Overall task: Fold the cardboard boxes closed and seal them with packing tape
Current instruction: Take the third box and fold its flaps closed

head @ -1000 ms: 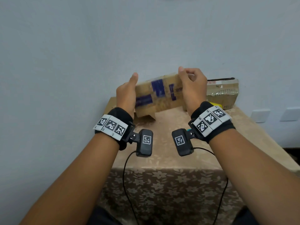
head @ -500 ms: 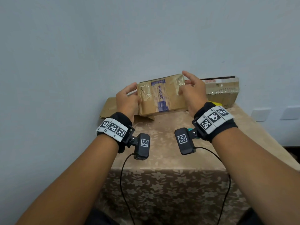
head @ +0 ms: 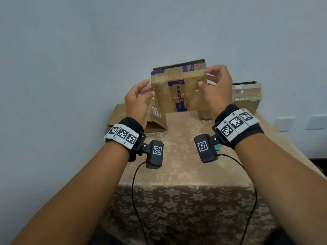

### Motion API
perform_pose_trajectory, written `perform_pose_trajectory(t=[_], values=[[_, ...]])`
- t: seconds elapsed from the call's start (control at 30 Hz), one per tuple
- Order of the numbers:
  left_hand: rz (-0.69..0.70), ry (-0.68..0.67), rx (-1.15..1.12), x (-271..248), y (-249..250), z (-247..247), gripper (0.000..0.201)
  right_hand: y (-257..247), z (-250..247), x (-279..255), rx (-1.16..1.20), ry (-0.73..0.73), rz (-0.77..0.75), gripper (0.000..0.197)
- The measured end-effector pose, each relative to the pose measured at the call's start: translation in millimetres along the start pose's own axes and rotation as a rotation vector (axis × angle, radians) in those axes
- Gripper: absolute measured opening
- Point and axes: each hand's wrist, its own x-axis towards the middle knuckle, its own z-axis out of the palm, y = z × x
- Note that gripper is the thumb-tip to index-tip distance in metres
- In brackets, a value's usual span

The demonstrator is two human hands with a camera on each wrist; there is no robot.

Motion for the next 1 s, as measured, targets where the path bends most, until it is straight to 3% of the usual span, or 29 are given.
perform_pose_trajectory(t=[0.17,0.23,0.33,0.47,0.57,0.7,0.83,1.0], values=[[-0.049,-0.037,0.212,12,-12,-2,0.043,15,8,1,-0.099,0.023,-0.031,0.047],[-0.014,-0.046,0.478,14,-20,-10,0.044,19,17,1,-0.128,0.020,-0.041,0.057],[0.053,-0.181,0.967,17,-31,-28,0.058,22,34,4,-0.134,0.028,-0.039,0.059],[-0.178,-0.289,1.412,30,-42,-45,0.081,27,49,4,-0.151,0.011,-0.045,0.059],[-0.235,-0.290,1.474,35,-47,-53,0.063,26,54,6,-0.136,-0.002,-0.048,0.053],[-0.099,-0.226,1.346,34,-39,-59,0.028,29,57,2,-0.177,-0.040,-0.035,0.049],[0.125,-0.057,1.427,26,-10,-61,0.029,31,60,-6,-0.263,-0.068,-0.070,0.042],[0.346,0.140,1.302,28,37,-63,0.024,32,68,-8,-0.236,-0.059,-0.035,0.034]])
